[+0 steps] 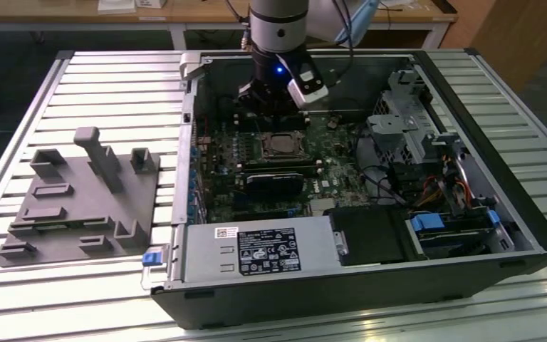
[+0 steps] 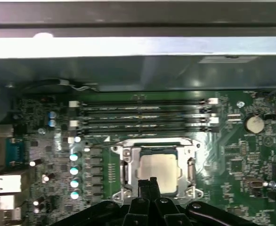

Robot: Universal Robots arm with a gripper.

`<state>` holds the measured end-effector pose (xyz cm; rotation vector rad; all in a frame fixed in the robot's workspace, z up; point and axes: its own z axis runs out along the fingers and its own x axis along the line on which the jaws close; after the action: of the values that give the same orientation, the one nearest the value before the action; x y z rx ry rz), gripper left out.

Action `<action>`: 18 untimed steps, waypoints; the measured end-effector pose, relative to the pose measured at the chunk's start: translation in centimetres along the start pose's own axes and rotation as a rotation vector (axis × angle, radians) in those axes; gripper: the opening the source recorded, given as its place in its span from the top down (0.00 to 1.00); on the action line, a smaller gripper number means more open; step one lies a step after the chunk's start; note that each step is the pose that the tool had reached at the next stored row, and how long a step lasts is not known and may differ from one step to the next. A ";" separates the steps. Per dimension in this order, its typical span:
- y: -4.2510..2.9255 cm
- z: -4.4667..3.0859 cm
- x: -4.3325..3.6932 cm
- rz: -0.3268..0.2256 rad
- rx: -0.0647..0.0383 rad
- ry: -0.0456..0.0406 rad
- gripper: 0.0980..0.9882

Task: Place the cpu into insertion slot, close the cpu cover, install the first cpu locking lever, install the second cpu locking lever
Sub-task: 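Install the first cpu locking lever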

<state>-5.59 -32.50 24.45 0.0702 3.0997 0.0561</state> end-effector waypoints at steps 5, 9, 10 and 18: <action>-0.06 -0.06 1.33 0.000 0.000 -0.0015 0.99; -0.10 -0.09 2.28 0.000 0.000 -0.0028 0.99; -0.11 -0.10 2.47 0.000 0.000 -0.0030 0.99; -0.18 -0.16 3.95 0.000 0.000 -0.0050 0.99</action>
<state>-9.55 -32.50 24.44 0.0700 3.0947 0.0563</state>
